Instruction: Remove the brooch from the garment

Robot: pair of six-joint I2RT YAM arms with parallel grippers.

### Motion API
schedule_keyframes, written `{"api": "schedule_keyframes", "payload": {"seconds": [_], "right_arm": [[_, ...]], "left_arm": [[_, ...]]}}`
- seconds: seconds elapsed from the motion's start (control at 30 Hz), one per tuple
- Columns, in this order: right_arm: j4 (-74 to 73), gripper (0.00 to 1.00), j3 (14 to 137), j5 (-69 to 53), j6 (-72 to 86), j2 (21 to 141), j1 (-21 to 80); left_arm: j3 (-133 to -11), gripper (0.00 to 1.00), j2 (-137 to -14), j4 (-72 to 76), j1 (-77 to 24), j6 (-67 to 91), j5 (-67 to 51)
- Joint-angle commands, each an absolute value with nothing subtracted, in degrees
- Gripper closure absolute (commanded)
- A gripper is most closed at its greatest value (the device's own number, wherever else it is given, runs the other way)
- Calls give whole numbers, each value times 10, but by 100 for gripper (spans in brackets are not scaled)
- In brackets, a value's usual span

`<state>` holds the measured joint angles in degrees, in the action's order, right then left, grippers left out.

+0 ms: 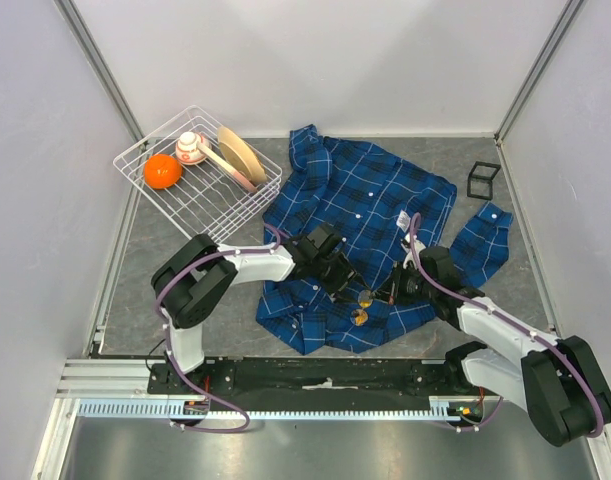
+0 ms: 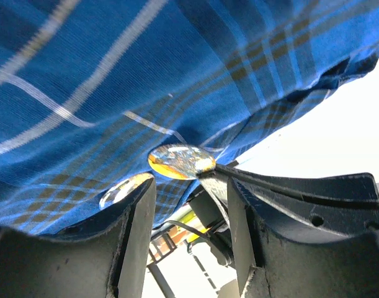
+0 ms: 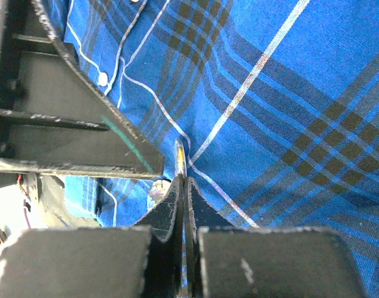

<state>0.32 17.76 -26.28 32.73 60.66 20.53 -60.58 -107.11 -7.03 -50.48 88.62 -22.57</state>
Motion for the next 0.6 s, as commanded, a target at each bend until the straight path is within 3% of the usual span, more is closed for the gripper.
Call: {"api": "schedule_keyframes", "payload": {"seconds": [0.0, 0.57], "right_arm": [[22, 100, 172, -276, 316, 595, 207], [27, 100, 171, -279, 314, 590, 207]], "left_arm": [[-622, 43, -1090, -67, -501, 944, -220], [-659, 48, -1124, -105, -498, 950, -212]]}}
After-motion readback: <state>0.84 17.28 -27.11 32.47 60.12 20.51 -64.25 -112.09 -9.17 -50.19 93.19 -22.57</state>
